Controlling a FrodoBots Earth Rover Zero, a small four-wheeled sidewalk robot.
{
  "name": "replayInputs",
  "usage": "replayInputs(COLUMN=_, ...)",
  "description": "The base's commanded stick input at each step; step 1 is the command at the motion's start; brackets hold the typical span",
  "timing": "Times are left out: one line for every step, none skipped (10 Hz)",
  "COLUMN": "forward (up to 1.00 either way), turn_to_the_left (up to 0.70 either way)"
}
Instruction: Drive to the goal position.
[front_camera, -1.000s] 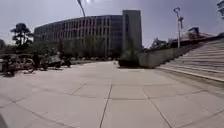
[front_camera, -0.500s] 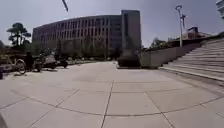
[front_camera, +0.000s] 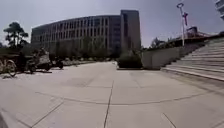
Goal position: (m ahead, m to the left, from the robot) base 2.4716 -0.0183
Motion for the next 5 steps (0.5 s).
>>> replayInputs(forward=1.00, turn_to_the_left=0.00)
replayInputs(forward=1.00, turn_to_the_left=0.00)
replayInputs(forward=1.00, turn_to_the_left=0.00)
replayInputs(forward=1.00, turn_to_the_left=0.00)
replayInputs(forward=1.00, turn_to_the_left=0.00)
